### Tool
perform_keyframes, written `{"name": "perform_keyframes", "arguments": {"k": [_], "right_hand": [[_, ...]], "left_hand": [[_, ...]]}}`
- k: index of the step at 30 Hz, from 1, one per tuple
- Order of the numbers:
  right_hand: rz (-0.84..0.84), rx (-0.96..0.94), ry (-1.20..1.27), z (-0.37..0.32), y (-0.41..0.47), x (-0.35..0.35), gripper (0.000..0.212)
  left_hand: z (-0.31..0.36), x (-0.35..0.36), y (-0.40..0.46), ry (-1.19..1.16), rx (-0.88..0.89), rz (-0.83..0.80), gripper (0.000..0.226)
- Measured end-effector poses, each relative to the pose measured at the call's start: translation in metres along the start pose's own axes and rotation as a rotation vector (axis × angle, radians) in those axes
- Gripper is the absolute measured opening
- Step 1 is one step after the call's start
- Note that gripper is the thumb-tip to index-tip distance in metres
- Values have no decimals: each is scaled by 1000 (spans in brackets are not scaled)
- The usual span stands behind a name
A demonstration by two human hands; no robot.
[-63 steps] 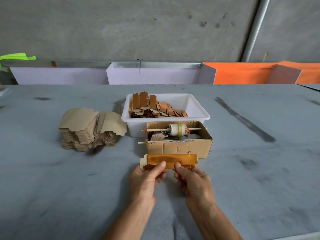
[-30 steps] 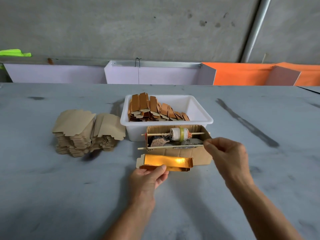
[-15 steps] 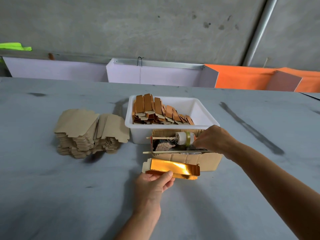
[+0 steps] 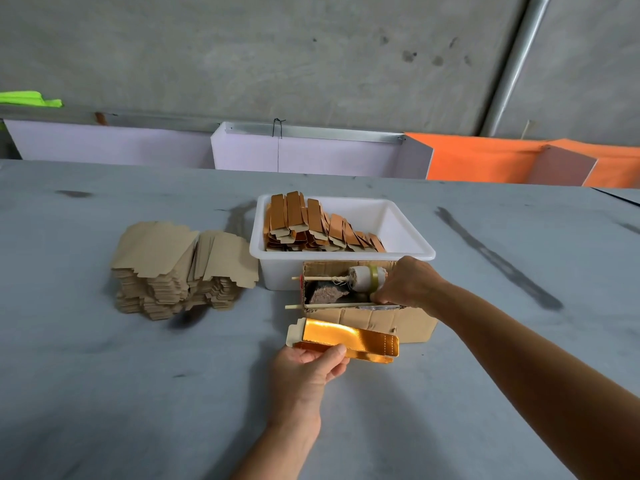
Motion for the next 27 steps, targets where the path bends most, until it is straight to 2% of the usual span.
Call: {"name": "perform_keyframes", "arguments": {"k": [14,20,27], "right_hand": [[64,19,-12,0,2,4,43],[69,103,144,4,4,7,45],[63,173,219,4,5,8,39]], "left_hand": [[1,2,-2,25,11,2,15],[1,2,-1,40,17,2,15],[1,3,-1,65,13,1,12]]}}
Point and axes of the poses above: each hand's wrist, its own y-axis towards the middle knuckle, its own x-axis out of the palm, z = x × y, the point moved 4 cm from there along y, towards the middle knuckle, and after that the axes turned 15 degrees about -x, right-handed, at the moved point
